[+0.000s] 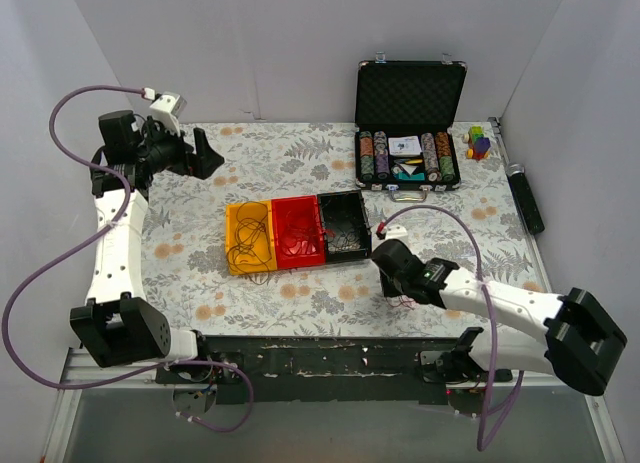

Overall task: Untangle the cables
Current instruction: Place the cable in the bin.

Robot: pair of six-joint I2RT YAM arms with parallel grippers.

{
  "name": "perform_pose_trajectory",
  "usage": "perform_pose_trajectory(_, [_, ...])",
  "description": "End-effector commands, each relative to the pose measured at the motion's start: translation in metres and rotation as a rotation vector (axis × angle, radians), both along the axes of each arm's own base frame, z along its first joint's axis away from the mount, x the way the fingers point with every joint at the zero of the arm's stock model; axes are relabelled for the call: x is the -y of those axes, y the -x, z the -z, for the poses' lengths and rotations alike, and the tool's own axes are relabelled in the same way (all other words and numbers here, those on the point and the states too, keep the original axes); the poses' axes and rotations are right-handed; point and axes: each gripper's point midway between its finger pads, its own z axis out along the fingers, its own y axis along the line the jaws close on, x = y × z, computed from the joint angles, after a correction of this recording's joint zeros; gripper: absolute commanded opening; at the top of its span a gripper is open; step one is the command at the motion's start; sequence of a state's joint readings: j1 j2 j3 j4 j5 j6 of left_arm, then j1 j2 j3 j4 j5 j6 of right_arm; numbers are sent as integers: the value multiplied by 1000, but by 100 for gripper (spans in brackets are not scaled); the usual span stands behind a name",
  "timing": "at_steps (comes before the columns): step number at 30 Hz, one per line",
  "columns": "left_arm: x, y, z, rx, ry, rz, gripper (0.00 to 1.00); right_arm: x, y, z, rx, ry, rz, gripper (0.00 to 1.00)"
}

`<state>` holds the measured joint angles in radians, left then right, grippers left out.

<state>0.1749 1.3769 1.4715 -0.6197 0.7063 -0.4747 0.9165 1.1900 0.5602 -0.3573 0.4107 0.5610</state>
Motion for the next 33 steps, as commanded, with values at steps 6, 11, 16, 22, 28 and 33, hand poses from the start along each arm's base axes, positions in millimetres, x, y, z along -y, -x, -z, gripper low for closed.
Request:
perform_pose_trajectory(6, [-39, -13, 32, -26, 32, -170, 95, -87, -21, -206, 251, -371, -205, 1])
perform_pose_trajectory(11, [-53, -14, 35, -21, 50, -215, 96, -137, -27, -290, 335, -469, -319, 1])
perform_pose_trajectory(16, [-61, -10, 32, -10, 65, -231, 96, -183, -49, -322, 361, -484, -384, 1])
perform_pose_trajectory(22, [-69, -5, 31, -3, 75, -238, 96, -227, -78, -341, 426, -445, -435, 1])
perform_pose_trajectory(28, [-81, -5, 38, -9, 72, -258, 96, -248, -118, -280, 383, -281, -421, 1])
perform_pose_trajectory(33, [-81, -2, 40, -12, 83, -246, 96, -247, -139, -224, 310, -203, -380, 1])
